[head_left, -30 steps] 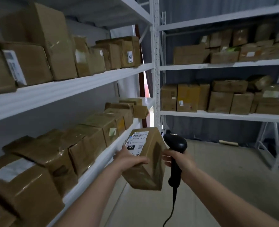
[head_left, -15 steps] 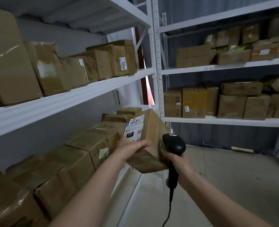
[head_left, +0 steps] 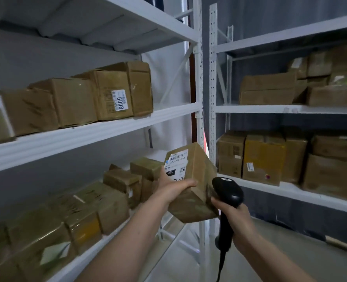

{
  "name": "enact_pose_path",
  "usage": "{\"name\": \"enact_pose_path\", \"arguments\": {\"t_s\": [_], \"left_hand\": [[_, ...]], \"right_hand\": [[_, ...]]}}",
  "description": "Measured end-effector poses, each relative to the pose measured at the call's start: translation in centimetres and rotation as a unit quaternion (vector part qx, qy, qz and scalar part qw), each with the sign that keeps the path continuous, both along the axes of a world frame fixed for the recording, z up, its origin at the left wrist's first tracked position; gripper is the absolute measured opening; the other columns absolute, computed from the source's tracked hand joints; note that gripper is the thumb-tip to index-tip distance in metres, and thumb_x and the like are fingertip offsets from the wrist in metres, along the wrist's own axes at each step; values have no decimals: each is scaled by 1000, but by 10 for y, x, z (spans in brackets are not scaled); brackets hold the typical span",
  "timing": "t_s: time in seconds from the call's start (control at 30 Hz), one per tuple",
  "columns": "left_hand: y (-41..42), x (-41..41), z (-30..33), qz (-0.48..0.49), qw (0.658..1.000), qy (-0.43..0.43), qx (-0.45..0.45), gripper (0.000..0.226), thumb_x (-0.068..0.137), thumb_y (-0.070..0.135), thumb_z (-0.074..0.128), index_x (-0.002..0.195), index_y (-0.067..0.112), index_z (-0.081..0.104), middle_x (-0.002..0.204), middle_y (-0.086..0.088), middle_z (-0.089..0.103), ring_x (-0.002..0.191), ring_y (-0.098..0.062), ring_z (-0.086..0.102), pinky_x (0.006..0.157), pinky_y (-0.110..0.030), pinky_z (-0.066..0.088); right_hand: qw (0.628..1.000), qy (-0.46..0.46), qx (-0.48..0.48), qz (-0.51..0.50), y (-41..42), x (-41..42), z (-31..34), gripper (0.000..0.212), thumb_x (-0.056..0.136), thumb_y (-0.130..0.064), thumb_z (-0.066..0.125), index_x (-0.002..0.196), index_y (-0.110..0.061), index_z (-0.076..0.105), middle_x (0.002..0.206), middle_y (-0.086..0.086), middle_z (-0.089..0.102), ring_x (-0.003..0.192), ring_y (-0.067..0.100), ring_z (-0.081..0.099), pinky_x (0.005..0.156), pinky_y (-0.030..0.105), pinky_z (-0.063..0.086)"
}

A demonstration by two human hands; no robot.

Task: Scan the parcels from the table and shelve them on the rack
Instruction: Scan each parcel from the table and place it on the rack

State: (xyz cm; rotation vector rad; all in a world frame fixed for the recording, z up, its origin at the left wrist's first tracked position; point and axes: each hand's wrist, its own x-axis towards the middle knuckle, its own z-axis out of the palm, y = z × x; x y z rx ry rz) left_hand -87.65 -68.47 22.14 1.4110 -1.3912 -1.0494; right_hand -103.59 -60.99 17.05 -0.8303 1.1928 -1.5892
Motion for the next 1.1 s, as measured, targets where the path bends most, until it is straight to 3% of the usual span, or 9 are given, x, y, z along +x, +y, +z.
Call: {"name": "enact_pose_path", "arguments": {"t_s": [0.23, 0.43, 0.67, 0.83, 0.93, 1.1], "left_hand": [[-54, -59, 1, 77, 997, 3, 5, 120, 34, 54, 78, 141, 39, 26, 123, 4, 50, 114, -22, 49, 98, -43, 47], [-99, -83, -2, 127, 991, -13, 34, 132, 25, 60, 71, 146, 35, 24, 130, 1, 47, 119, -25, 44, 101, -46, 44], [-184, -98, -5, 194, 977, -73, 46, 127, 35, 63, 68, 149, 33, 20, 141, -3, 38, 126, -28, 36, 107, -47, 35], [-241, -94, -11, 205, 965, -134, 92, 118, 61, 62, 73, 153, 29, 7, 135, -13, 37, 123, -31, 36, 99, -42, 33], [-268, -97, -19, 212, 960, -164, 86, 99, 74, 59, 68, 151, 23, 16, 136, -15, 36, 126, -32, 34, 104, -41, 32], [-298, -102, -32, 221, 946, -231, 53, 84, 72, 55, 72, 139, 22, 33, 131, -13, 35, 123, -31, 34, 104, -38, 35]], "right_hand": [[997, 23, -6, 68, -65, -46, 32, 35, 80, -14, 76, 112, -13, 65, 100, 8, 72, 92, 22, 68, 68, 28, 48], [995, -3, 15, 99, -110, -53, 33, 33, 80, -14, 75, 111, -13, 64, 99, 8, 71, 91, 22, 66, 67, 28, 47], [993, -27, 4, 118, -199, -56, 36, 25, 80, -6, 73, 103, -11, 65, 97, 12, 71, 91, 26, 66, 84, 41, 52], [993, -31, 20, 116, -284, -43, 26, 33, 78, -9, 76, 109, -3, 67, 96, 18, 73, 92, 32, 70, 80, 41, 55], [991, -35, 35, 123, -322, -38, 19, 34, 77, -8, 76, 110, -2, 67, 95, 18, 74, 93, 34, 70, 90, 48, 54], [990, -50, 43, 124, -376, -46, 21, 31, 80, -5, 73, 110, 1, 66, 92, 19, 73, 92, 36, 69, 94, 50, 52]]}}
